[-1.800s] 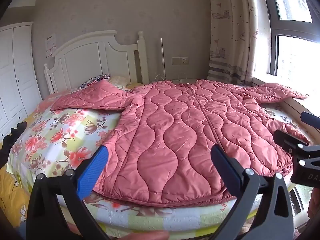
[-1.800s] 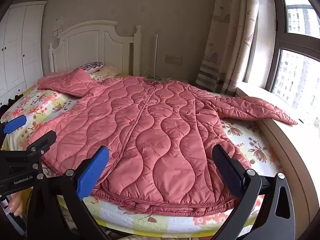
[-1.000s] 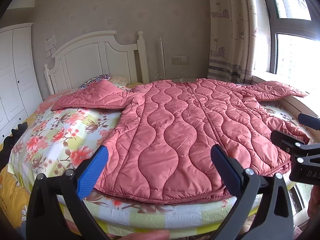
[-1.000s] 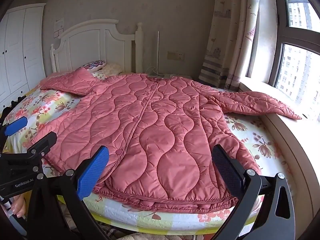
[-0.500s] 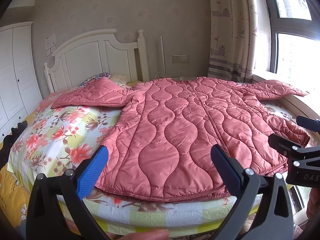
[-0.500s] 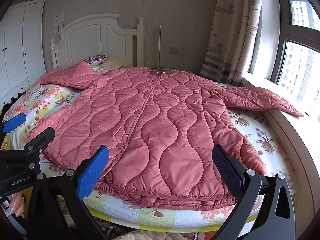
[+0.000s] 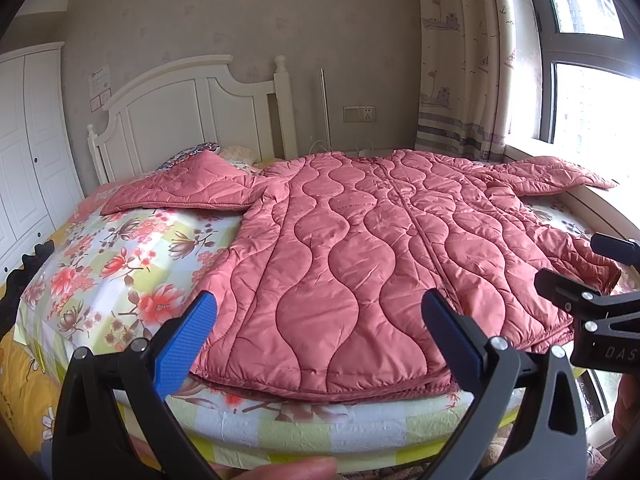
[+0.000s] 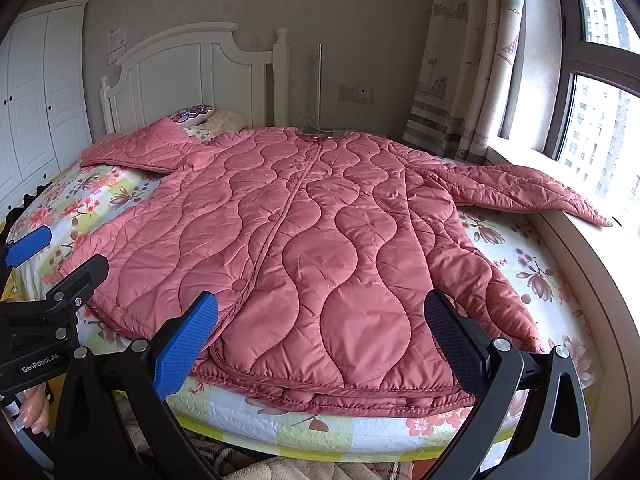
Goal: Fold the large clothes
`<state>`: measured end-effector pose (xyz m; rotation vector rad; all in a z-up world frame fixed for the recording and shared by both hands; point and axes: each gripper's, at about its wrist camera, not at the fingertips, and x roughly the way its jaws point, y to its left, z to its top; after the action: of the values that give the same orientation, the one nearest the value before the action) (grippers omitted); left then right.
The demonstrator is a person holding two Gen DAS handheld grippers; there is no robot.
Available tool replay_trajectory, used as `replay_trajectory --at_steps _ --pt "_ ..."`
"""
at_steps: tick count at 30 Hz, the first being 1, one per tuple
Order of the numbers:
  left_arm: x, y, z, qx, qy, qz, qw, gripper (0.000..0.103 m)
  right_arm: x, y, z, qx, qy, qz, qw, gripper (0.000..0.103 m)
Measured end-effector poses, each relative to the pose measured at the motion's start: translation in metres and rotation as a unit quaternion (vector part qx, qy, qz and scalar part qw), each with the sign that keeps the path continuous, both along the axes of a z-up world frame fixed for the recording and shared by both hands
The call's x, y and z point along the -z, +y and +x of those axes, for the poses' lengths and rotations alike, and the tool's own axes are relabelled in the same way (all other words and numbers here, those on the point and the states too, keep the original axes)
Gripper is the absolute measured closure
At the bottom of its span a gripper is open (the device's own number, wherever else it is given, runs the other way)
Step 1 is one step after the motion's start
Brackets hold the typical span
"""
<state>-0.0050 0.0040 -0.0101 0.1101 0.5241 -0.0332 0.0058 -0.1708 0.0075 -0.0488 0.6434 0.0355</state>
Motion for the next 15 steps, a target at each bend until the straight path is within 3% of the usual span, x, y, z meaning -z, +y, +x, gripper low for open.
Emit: replay_trajectory --at_steps 15 --pt "0.0055 0.0022 0.0099 -0.006 0.03 -0.007 0.9995 0.002 0.0045 -0.0052 0.0011 0.003 0.008 0.01 1.0 0.004"
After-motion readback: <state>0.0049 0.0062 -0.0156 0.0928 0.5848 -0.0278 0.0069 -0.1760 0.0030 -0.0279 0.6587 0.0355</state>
